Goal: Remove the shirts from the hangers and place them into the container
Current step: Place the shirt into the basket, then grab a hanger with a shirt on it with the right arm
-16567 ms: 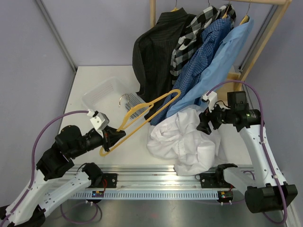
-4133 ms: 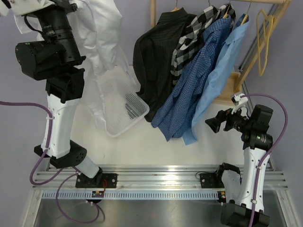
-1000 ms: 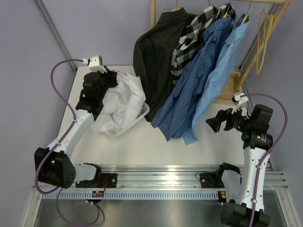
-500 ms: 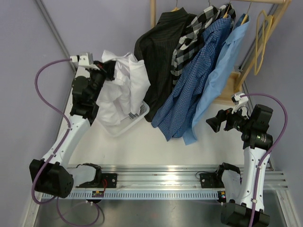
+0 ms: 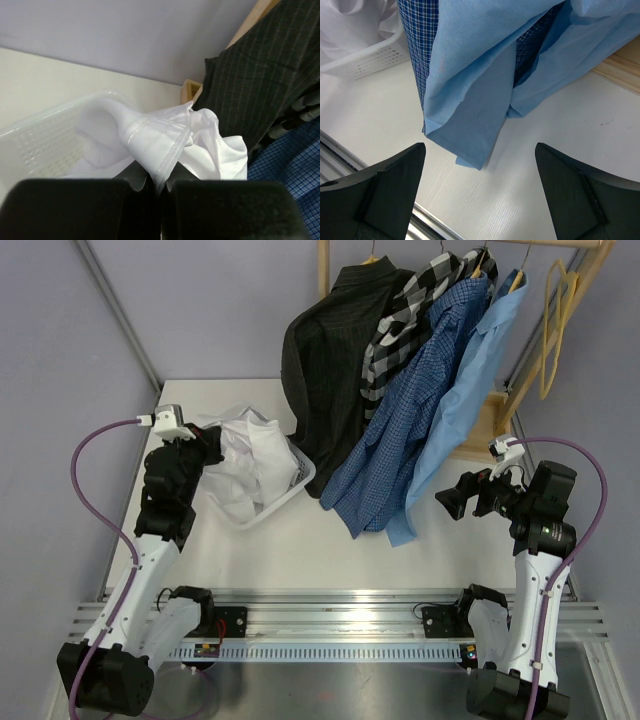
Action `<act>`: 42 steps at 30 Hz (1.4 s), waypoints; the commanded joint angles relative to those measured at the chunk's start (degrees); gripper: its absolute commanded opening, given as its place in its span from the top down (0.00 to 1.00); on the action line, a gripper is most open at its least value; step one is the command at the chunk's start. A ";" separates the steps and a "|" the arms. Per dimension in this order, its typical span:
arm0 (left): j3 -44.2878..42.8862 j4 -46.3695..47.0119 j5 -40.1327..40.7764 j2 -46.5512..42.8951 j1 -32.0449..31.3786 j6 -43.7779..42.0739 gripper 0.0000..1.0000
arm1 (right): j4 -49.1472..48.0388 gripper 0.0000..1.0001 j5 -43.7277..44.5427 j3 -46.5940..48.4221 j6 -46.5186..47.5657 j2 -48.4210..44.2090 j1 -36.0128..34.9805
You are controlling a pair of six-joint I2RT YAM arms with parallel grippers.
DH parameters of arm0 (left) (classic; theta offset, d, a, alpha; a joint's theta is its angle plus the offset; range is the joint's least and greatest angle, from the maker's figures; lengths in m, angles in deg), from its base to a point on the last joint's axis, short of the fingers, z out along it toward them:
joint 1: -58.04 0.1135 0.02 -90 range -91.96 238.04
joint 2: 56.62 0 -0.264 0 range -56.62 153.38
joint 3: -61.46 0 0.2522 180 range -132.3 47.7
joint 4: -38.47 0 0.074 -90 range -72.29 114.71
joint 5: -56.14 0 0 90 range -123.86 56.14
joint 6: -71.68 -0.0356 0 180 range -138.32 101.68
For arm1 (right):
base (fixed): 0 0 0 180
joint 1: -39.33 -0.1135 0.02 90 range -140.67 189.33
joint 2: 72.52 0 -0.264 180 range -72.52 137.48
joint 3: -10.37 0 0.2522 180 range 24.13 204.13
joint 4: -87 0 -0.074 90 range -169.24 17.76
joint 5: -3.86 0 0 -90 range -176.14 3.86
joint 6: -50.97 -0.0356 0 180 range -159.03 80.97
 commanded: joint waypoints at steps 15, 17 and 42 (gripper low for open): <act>-16.58 -19.79 -9.78 31.12 0.78 -1.00 1.00 | -1.29 0.01 0.15 -0.12 1.31 -1.87 0.38; -15.79 -19.26 -10.14 30.16 0.96 -0.65 0.82 | -0.76 0.01 -0.64 0.23 1.84 -1.88 0.38; 1.79 -21.01 -16.38 -18.71 1.66 -10.93 0.01 | 18.42 0.01 -2.06 60.22 -14.28 27.98 0.29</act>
